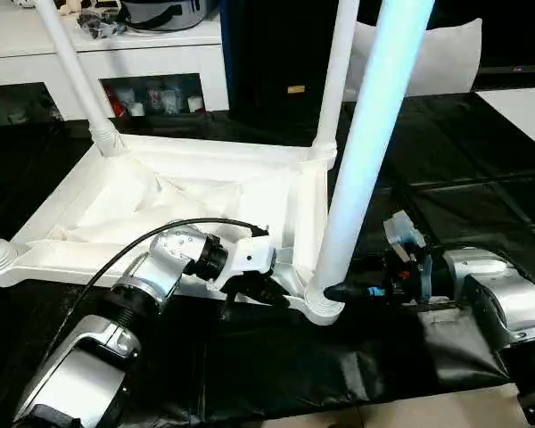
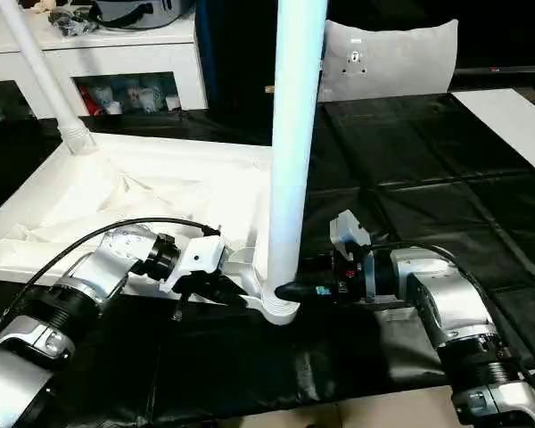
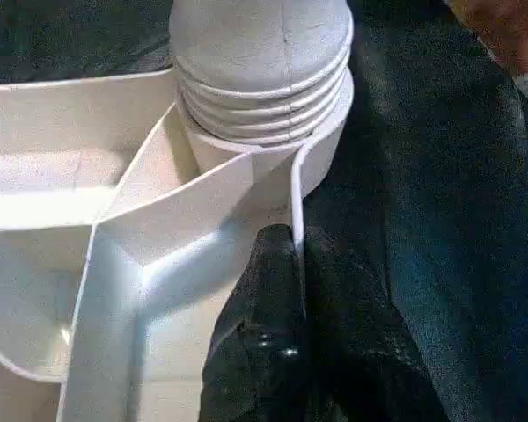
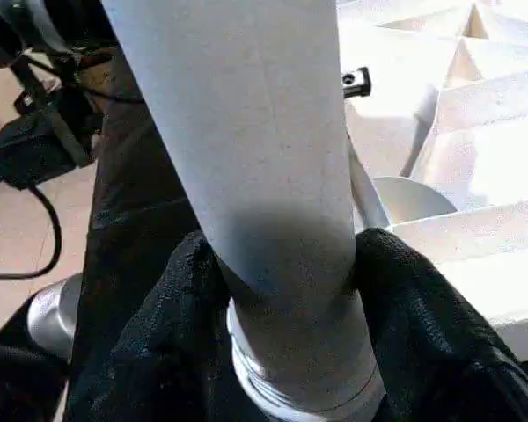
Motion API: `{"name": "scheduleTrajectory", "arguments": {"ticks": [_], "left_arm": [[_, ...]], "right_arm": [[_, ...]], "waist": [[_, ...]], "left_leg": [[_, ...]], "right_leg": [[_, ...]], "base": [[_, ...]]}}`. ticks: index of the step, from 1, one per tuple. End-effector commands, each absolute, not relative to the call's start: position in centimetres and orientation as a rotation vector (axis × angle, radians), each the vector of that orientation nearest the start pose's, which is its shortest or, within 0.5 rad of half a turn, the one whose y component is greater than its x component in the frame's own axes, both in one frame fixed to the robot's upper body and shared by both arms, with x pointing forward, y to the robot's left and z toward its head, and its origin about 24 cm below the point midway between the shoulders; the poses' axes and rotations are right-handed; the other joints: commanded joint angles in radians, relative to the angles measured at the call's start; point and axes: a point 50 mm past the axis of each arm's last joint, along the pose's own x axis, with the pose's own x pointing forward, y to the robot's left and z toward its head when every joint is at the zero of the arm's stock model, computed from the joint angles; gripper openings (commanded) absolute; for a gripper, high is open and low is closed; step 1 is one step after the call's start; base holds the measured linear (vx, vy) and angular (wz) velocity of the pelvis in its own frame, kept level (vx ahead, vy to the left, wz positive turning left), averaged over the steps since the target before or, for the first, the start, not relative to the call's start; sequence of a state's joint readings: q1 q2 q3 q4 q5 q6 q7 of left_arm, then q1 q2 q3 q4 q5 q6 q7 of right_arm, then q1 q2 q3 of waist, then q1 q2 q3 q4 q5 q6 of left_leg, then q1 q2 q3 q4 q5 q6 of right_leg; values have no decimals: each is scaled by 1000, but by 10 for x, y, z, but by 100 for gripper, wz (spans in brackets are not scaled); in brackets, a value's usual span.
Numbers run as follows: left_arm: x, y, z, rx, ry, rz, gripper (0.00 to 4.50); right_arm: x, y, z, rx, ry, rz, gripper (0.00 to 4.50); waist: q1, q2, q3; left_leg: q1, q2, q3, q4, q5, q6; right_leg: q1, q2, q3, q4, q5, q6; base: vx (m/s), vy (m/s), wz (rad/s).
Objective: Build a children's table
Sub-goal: Rotate leg to tighten
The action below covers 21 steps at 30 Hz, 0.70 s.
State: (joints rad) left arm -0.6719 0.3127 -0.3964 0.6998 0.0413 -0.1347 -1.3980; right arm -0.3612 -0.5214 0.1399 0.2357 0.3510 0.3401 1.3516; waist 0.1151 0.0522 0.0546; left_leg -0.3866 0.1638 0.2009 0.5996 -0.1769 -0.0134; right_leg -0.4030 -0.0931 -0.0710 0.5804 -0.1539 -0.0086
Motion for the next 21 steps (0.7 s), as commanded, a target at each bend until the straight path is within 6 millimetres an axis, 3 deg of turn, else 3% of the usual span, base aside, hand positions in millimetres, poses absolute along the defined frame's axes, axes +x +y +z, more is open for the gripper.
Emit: {"name": "scheduleTrajectory", "arguments": {"ticks": [1,4,8,9,10,13,16,18,19,21], "left_arm": [[314,91,62,549,330,-1612,0],[317,83,64,477,339,-1525,0],[321,69,66,396,346,-1402,0],[324,63,67,370,352,-1348,0],[325,60,67,355,356,-1315,0],[334,41,72,276,341,-1157,0],[336,28,75,243,316,-1078,0],[336,25,78,240,303,-1070,0],[336,24,79,241,300,-1071,0],[336,26,80,269,292,-1077,0]], "right_arm": [[273,-164,70,45,361,1381,193],[281,-157,64,28,351,1205,193],[297,-148,57,61,364,953,193],[302,-145,56,80,364,886,193],[305,-144,55,93,364,849,193],[319,-134,51,99,377,657,193],[325,-128,50,98,365,583,193],[325,-126,51,68,337,591,193],[324,-125,52,57,327,594,249],[323,-126,54,76,299,599,264]], "waist": [[-6,-17,-72],[-14,-15,-69],[-41,-13,-65],[-58,-16,-66],[-65,-16,-65],[-92,-17,-67],[-104,-16,-68],[-104,-18,-71],[-103,-17,-72],[-98,-15,-74]], "left_leg": [[27,75,-31,-76,-243,44],[29,73,-35,-80,-276,19],[26,67,-42,-85,-324,-12],[25,64,-44,-84,-331,-19],[25,63,-44,-84,-333,-19],[19,54,-42,-77,-324,-1],[19,52,-40,-73,-309,18],[17,52,-38,-72,-291,34],[17,52,-38,-71,-279,45],[15,53,-36,-70,-246,65]], "right_leg": [[40,-70,43,-63,-327,-213],[38,-72,42,-70,-383,-197],[38,-72,40,-74,-435,-181],[40,-70,38,-74,-430,-181],[38,-68,38,-75,-430,-183],[42,-66,34,-84,-436,-176],[39,-64,34,-88,-420,-181],[42,-62,35,-87,-391,-182],[42,-62,36,-86,-372,-186],[45,-62,37,-80,-317,-200]], "base": [[0,0,0],[0,0,0],[0,0,0],[0,0,0],[0,0,0],[0,0,0],[0,0,0],[0,0,0],[0,0,0],[0,0,0]]}}
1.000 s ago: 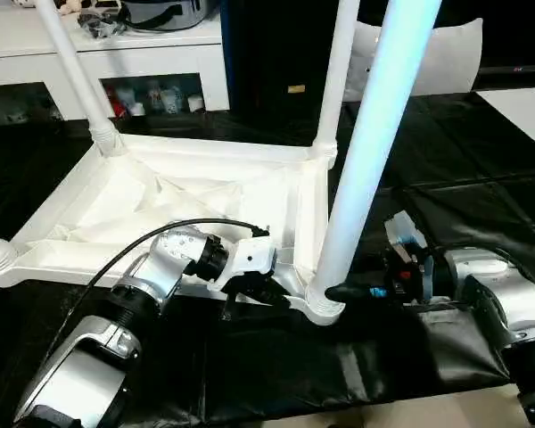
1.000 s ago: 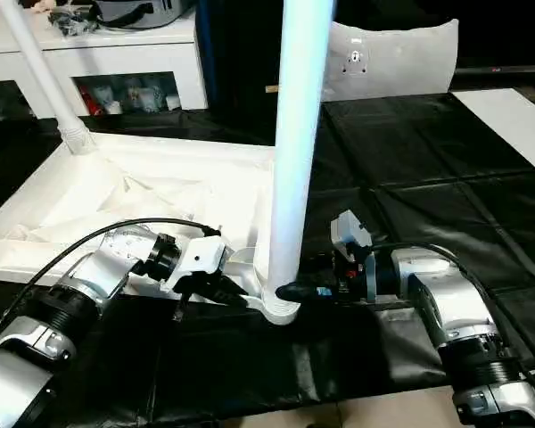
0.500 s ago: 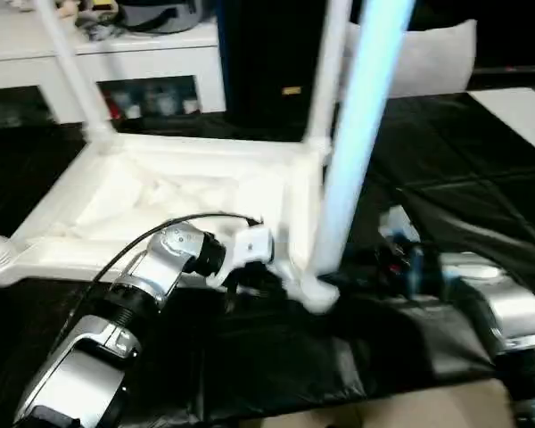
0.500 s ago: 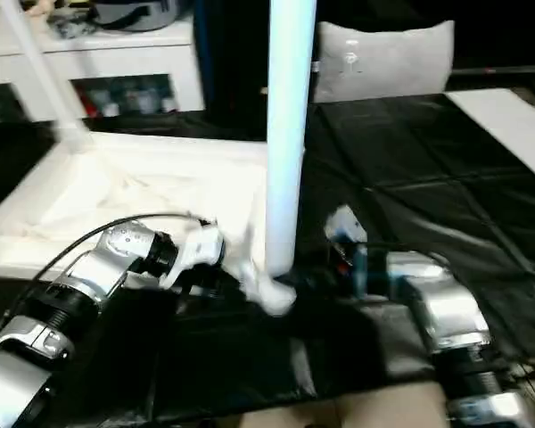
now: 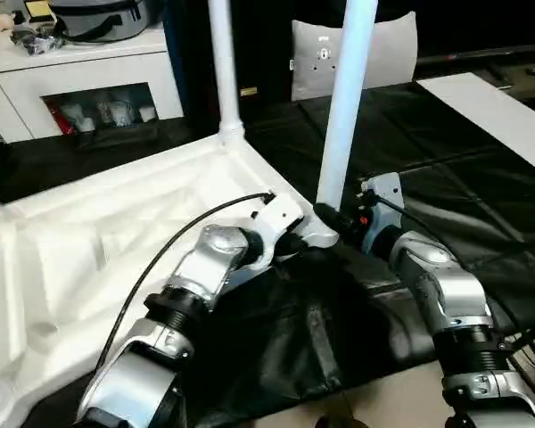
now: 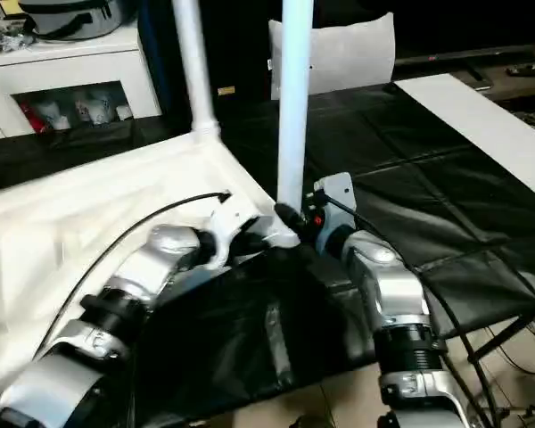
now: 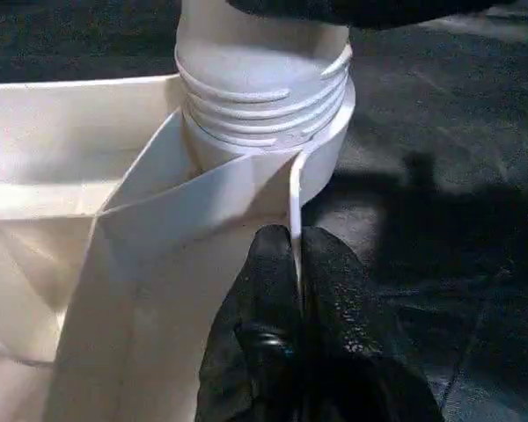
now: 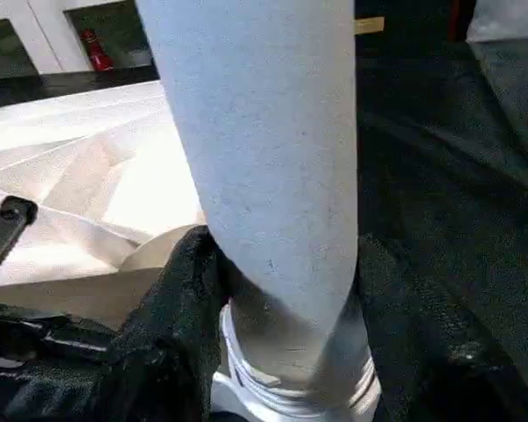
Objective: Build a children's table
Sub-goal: Rotate leg to tighten
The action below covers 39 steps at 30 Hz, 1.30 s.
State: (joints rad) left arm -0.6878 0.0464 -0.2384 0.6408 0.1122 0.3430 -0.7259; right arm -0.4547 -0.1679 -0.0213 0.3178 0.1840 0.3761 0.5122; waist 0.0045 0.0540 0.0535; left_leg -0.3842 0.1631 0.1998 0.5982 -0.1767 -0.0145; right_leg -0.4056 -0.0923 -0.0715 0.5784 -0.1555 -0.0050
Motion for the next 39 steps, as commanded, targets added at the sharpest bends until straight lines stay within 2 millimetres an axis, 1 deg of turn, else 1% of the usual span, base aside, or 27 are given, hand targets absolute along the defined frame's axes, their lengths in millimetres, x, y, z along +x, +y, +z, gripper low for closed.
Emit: {"name": "scheduleTrajectory", "arguments": {"ticks": [1,2,4,5,6,8,9,10,11,12,13,14,15,17,18,19,21,23,24,26,27,29,31,32,34,35,39], "left_arm": [[336,29,80,285,293,-1076,0],[337,32,80,298,295,-1077,0],[337,37,79,315,290,-1085,0],[337,40,78,318,294,-1089,0],[336,44,76,327,297,-1103,0],[336,48,74,331,312,-1116,0],[336,51,73,329,323,-1120,0],[336,51,73,329,323,-1120,0],[334,58,69,342,333,-1163,0],[334,58,69,342,333,-1163,0],[332,64,67,371,322,-1222,0],[331,64,67,378,318,-1236,0],[328,68,67,414,306,-1298,0],[325,74,66,447,305,-1370,0],[321,78,66,471,311,-1434,0],[321,78,66,471,311,-1434,0],[316,81,67,498,296,-1518,0],[310,86,66,546,313,-1616,0],[310,86,66,546,313,-1616,0],[308,90,66,590,324,-1681,0],[307,90,66,596,323,-1696,0],[306,90,67,607,322,-1726,0],[305,90,68,618,322,-1759,0],[304,90,68,623,320,-1771,0],[303,89,68,624,317,-1782,0],[303,88,68,624,315,-1794,0],[302,87,67,622,311,-1805,0]], "right_arm": [[323,-127,55,82,285,604,264],[322,-129,57,85,273,615,283],[320,-133,60,88,254,642,303],[319,-136,61,90,247,660,306],[316,-141,63,81,235,699,311],[313,-147,65,59,230,740,332],[312,-151,64,39,237,754,332],[312,-151,64,39,237,754,349],[308,-163,66,-5,240,810,354],[308,-163,66,-5,240,810,354],[305,-171,69,-24,241,869,358],[304,-173,70,-29,240,880,385],[301,-178,73,-46,249,937,385],[296,-184,76,-62,265,1006,404],[293,-189,79,-99,275,1065,404],[293,-189,79,-99,275,1065,416],[291,-191,81,-157,269,1114,416],[287,-194,83,-195,267,1204,416],[287,-194,83,-195,267,1204,416],[283,-195,84,-179,285,1285,416],[282,-195,85,-168,293,1305,416],[281,-193,85,-149,303,1337,383],[280,-190,86,-122,315,1372,380],[279,-188,85,-101,324,1391,367],[279,-186,85,-91,329,1407,344],[277,-182,83,-64,341,1433,340],[277,-175,81,-34,349,1459,300]], "waist": [[14,-16,-74],[18,-16,-75],[25,-16,-76],[25,-10,-77],[26,-13,-78],[35,-12,-78],[37,-11,-78],[40,-12,-76],[41,-8,-76],[42,-13,-74],[44,-13,-73],[46,-12,-73],[48,-11,-72],[57,-10,-72],[62,-9,-72],[64,-9,-72],[68,-7,-71],[81,-5,-73],[85,-5,-72],[90,-7,-72],[93,-6,-72],[100,-9,-72],[101,-9,-72],[100,-11,-71],[100,-11,-71],[100,-14,-71],[102,-12,-73]], "left_leg": [[14,56,-34,-69,-240,69],[15,57,-33,-67,-227,75],[10,57,-34,-67,-199,90],[11,58,-34,-66,-197,92],[10,58,-33,-65,-190,98],[13,60,-32,-64,-179,107],[15,61,-31,-64,-178,107],[14,61,-31,-65,-181,105],[16,62,-32,-66,-196,98],[16,61,-31,-65,-218,94],[17,61,-31,-66,-224,92],[17,62,-32,-67,-229,91],[16,63,-32,-68,-230,89],[20,65,-31,-68,-245,87],[22,67,-30,-69,-247,83],[21,67,-30,-69,-248,82],[23,70,-30,-70,-254,73],[26,72,-30,-70,-264,63],[30,75,-28,-72,-272,59],[32,76,-28,-73,-283,56],[31,76,-28,-73,-283,56],[28,76,-30,-73,-277,55],[26,76,-30,-74,-276,55],[25,75,-31,-74,-272,54],[26,75,-31,-73,-269,50],[26,75,-30,-73,-270,50],[26,77,-31,-73,-261,48]], "right_leg": [[47,-62,37,-77,-303,-208],[47,-62,38,-75,-278,-216],[53,-62,36,-69,-237,-223],[53,-63,37,-66,-229,-226],[54,-62,37,-65,-208,-231],[54,-62,38,-63,-191,-237],[53,-62,37,-63,-188,-240],[54,-62,37,-62,-192,-243],[52,-62,36,-64,-210,-243],[54,-63,36,-68,-236,-238],[54,-63,36,-69,-247,-236],[54,-64,38,-70,-258,-230],[53,-63,37,-69,-262,-228],[51,-61,36,-72,-280,-221],[49,-62,38,-70,-279,-223],[49,-62,37,-69,-282,-224],[46,-63,38,-67,-282,-228],[44,-67,39,-66,-285,-228],[40,-64,41,-65,-273,-235],[41,-63,42,-62,-259,-245],[42,-65,43,-61,-257,-248],[46,-69,43,-60,-268,-247],[47,-70,43,-61,-280,-243],[48,-70,42,-61,-286,-240],[46,-70,43,-62,-302,-236],[46,-70,43,-64,-309,-234],[44,-70,42,-62,-302,-233]], "base": [[0,0,0],[0,0,0],[0,0,0],[0,0,0],[0,0,0],[0,0,0],[0,0,0],[0,0,0],[0,0,0],[0,0,0],[0,0,0],[0,0,0],[0,0,0],[0,0,0],[0,0,0],[0,0,0],[0,0,0],[0,0,0],[0,0,0],[0,0,0],[0,0,0],[0,0,0],[0,0,0],[0,0,0],[0,0,0],[0,0,0],[0,0,0]]}}
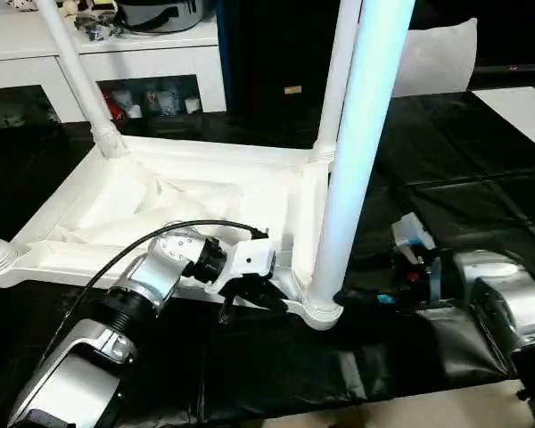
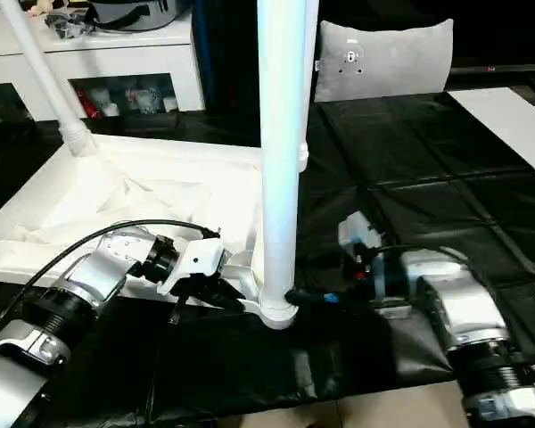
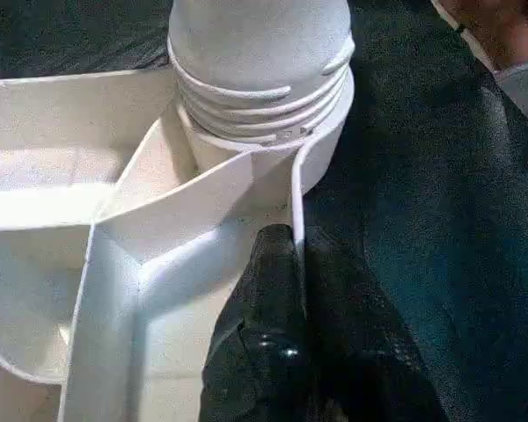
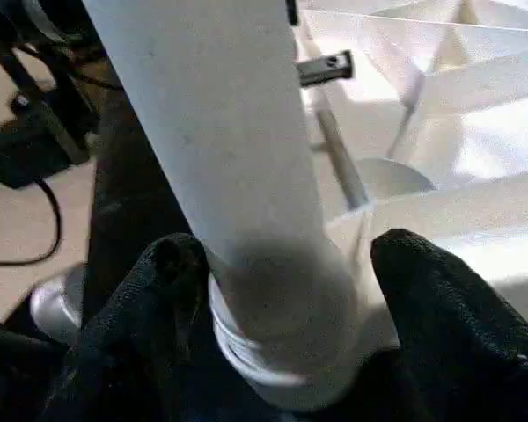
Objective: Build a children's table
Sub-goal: Rotate leg to tighten
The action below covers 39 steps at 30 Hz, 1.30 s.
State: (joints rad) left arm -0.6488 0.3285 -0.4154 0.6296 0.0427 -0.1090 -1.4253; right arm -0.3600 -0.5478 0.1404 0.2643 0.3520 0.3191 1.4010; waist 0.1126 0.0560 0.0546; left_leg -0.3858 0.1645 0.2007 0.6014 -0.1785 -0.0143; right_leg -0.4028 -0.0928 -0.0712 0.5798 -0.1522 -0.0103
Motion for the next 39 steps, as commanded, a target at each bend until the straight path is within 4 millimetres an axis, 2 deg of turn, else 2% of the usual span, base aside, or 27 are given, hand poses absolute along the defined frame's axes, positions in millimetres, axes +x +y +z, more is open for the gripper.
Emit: {"name": "scheduleTrajectory", "arguments": {"ticks": [1,6,10,11,16,19,21,22,23,24,25,26,27,28,29,30,31,32,36,37,39], "left_arm": [[301,87,67,622,311,-1807,0],[300,87,66,620,315,-1812,0],[301,88,65,627,317,-1804,0],[301,88,65,627,317,-1803,0],[302,88,64,599,318,-1760,0],[311,82,63,522,343,-1600,0],[314,77,65,469,350,-1528,0],[315,76,65,459,352,-1516,0],[316,73,66,430,357,-1478,0],[320,65,68,376,367,-1400,0],[320,63,68,365,368,-1383,0],[323,58,69,334,374,-1333,0],[325,51,70,310,373,-1278,0],[326,50,70,308,373,-1274,0],[329,44,70,290,372,-1213,0],[329,44,70,290,372,-1213,0],[332,37,70,274,365,-1154,0],[334,35,71,268,362,-1130,0],[335,25,76,246,330,-1098,0],[334,24,77,244,331,-1096,0],[334,24,78,258,329,-1098,0]], "right_arm": [[277,-174,80,-34,349,1460,295],[277,-169,81,-29,344,1479,250],[277,-165,80,-22,349,1492,212],[276,-165,80,-21,351,1493,212],[272,-163,79,5,355,1498,202],[272,-160,77,47,353,1386,202],[278,-157,73,38,346,1270,201],[280,-157,72,38,346,1245,201],[285,-155,70,40,347,1170,201],[295,-151,67,49,338,1030,201],[298,-149,67,53,334,1001,201],[304,-147,65,57,338,913,201],[311,-143,61,48,352,810,200],[312,-143,61,47,354,802,200],[318,-140,58,38,372,690,200],[318,-140,58,38,372,690,200],[323,-136,55,40,381,613,200],[324,-133,55,41,381,596,200],[328,-125,59,22,308,588,200],[328,-124,60,36,298,584,253],[327,-123,63,76,273,587,266]], "waist": [[-6,-14,-74],[-5,-14,-75],[-5,-15,-73],[-6,-18,-73],[-5,-14,-73],[-4,-15,-70],[-10,-16,-70],[-15,-17,-68],[-23,-12,-66],[-29,-15,-66],[-42,-16,-65],[-54,-16,-66],[-68,-14,-65],[-79,-15,-65],[-94,-15,-66],[-94,-15,-66],[-103,-15,-68],[-109,-17,-69],[-111,-16,-74],[-109,-14,-75],[-107,-14,-77]], "left_leg": [[27,75,-32,-77,-257,47],[27,74,-31,-76,-249,45],[28,73,-31,-76,-260,40],[28,74,-31,-77,-260,40],[28,74,-32,-78,-258,37],[32,76,-30,-79,-261,32],[26,72,-36,-81,-274,19],[26,71,-35,-82,-279,15],[29,68,-36,-82,-301,3],[29,67,-38,-83,-306,-4],[23,63,-42,-84,-313,-12],[23,60,-44,-85,-323,-15],[24,59,-45,-83,-333,-16],[21,58,-45,-83,-335,-17],[13,54,-46,-82,-323,-5],[13,54,-46,-82,-323,-5],[18,50,-43,-77,-323,5],[15,48,-42,-74,-311,15],[12,50,-38,-71,-275,47],[11,51,-38,-71,-256,58],[10,52,-36,-69,-231,77]], "right_leg": [[41,-69,42,-62,-300,-228],[42,-69,43,-59,-280,-234],[42,-71,43,-64,-317,-221],[41,-71,43,-64,-321,-220],[41,-70,43,-64,-328,-213],[37,-68,45,-65,-328,-213],[43,-72,41,-68,-373,-201],[41,-71,42,-69,-385,-195],[36,-69,41,-74,-410,-188],[37,-70,41,-74,-417,-185],[41,-70,37,-76,-435,-180],[43,-69,34,-79,-455,-168],[39,-67,34,-80,-455,-169],[39,-65,34,-79,-449,-172],[45,-64,32,-82,-442,-166],[45,-64,32,-82,-442,-166],[41,-63,32,-87,-438,-167],[42,-63,32,-88,-427,-173],[44,-60,33,-85,-361,-188],[46,-59,33,-80,-324,-198],[48,-61,34,-76,-289,-213]], "base": [[0,0,0],[0,0,0],[0,0,0],[0,0,0],[0,0,0],[0,0,0],[0,0,0],[0,0,0],[0,0,0],[0,0,0],[0,0,0],[0,0,0],[0,0,0],[0,0,0],[0,0,0],[0,0,0],[0,0,0],[0,0,0],[0,0,0],[0,0,0],[0,0,0]]}}
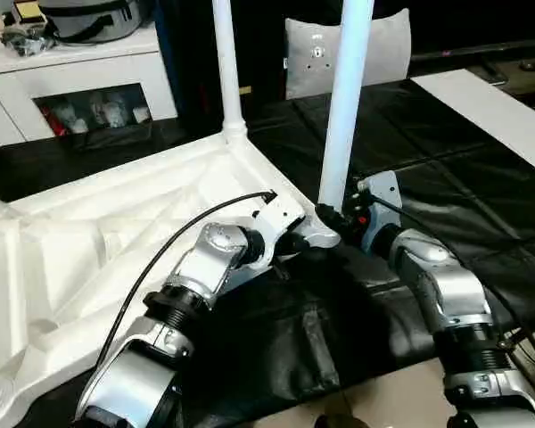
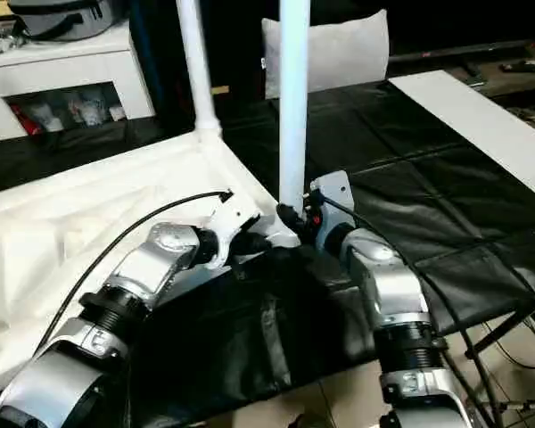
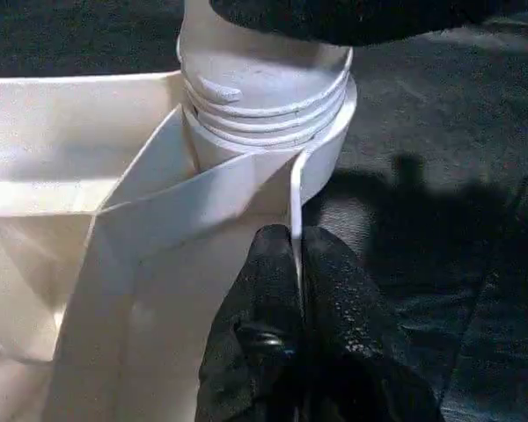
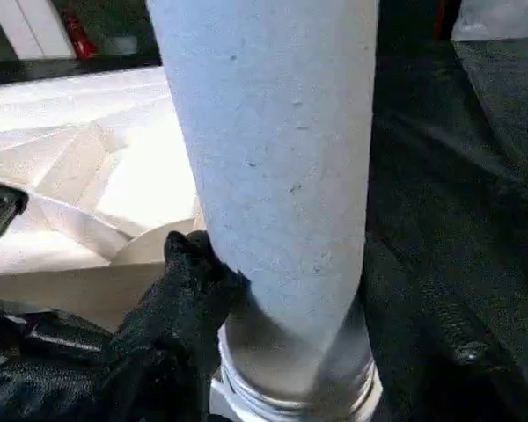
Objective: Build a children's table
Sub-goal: Rotate leg to tighten
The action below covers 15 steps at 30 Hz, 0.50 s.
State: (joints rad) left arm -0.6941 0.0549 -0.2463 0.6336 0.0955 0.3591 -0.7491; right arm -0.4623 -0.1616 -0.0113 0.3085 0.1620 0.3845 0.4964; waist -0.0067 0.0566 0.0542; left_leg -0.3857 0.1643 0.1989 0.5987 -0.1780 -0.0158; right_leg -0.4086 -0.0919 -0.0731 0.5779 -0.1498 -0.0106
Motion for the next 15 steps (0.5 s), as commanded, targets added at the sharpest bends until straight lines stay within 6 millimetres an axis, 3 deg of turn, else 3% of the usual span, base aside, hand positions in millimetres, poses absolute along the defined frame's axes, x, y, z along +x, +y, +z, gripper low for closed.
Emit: {"name": "scheduleTrajectory", "arguments": {"ticks": [1,6,15], "left_arm": [[333,26,78,274,323,-1105,0],[333,38,75,319,319,-1151,0],[323,63,67,409,332,-1370,0]], "right_arm": [[326,-123,64,94,261,599,280],[319,-140,68,60,233,677,319],[298,-175,79,-11,254,971,408]], "waist": [[15,-14,-77],[37,-13,-79],[65,-10,-73]], "left_leg": [[13,54,-34,-66,-225,82],[12,58,-31,-64,-172,105],[22,65,-29,-67,-229,89]], "right_leg": [[52,-62,36,-74,-282,-216],[56,-61,37,-61,-189,-239],[53,-63,40,-69,-272,-220]], "base": [[0,0,0],[0,0,0],[0,0,0]]}}
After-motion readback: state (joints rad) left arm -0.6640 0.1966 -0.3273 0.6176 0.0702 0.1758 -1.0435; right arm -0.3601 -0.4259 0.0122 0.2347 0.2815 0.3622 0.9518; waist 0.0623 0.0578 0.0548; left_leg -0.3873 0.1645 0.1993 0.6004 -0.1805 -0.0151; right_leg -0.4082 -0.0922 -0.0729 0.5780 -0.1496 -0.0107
